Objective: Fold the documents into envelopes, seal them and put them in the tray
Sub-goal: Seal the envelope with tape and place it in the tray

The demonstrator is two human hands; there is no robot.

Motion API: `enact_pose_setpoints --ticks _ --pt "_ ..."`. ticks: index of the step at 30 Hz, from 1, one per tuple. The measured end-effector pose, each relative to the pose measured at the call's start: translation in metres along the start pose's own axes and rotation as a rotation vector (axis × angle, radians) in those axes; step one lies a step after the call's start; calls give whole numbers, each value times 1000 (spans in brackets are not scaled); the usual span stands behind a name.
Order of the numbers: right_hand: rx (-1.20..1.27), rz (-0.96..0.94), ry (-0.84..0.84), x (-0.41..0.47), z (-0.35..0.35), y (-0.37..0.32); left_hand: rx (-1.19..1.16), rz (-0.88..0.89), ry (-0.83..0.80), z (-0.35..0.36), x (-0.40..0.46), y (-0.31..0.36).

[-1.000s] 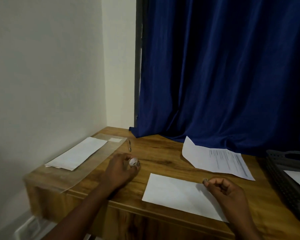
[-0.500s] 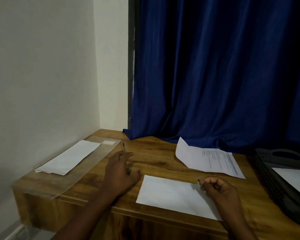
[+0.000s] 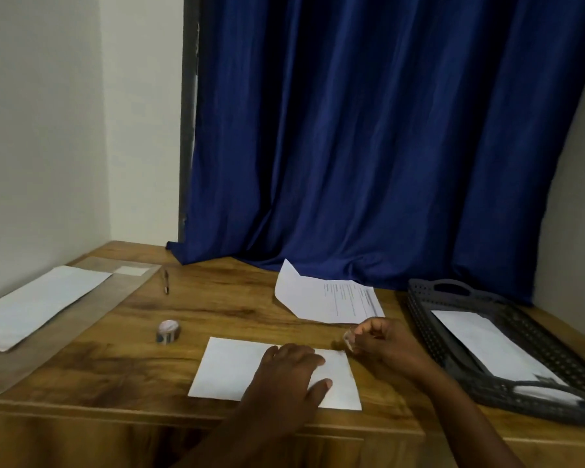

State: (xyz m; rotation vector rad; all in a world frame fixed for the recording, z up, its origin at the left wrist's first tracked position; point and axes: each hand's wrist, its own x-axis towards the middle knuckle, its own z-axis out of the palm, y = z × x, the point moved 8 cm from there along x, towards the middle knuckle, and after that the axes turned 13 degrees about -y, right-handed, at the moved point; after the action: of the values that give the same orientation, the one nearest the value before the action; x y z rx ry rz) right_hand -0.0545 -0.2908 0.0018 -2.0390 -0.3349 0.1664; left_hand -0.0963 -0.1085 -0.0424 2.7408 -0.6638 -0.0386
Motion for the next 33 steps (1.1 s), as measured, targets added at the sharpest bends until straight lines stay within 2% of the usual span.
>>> enact_pose_setpoints --ticks 4,7,10,33 --pt "-351 26 -191 18 7 -14 8 -19 4 6 -1 -4" --pt "-508 66 -321 32 24 -20 -6 -28 14 6 -2 -3" --pt "-610 82 -368 44 35 -22 -93 -65 39 4 -2 -5" --pt "-686 127 -355 62 47 -8 7 -52 0 9 -1 -6"
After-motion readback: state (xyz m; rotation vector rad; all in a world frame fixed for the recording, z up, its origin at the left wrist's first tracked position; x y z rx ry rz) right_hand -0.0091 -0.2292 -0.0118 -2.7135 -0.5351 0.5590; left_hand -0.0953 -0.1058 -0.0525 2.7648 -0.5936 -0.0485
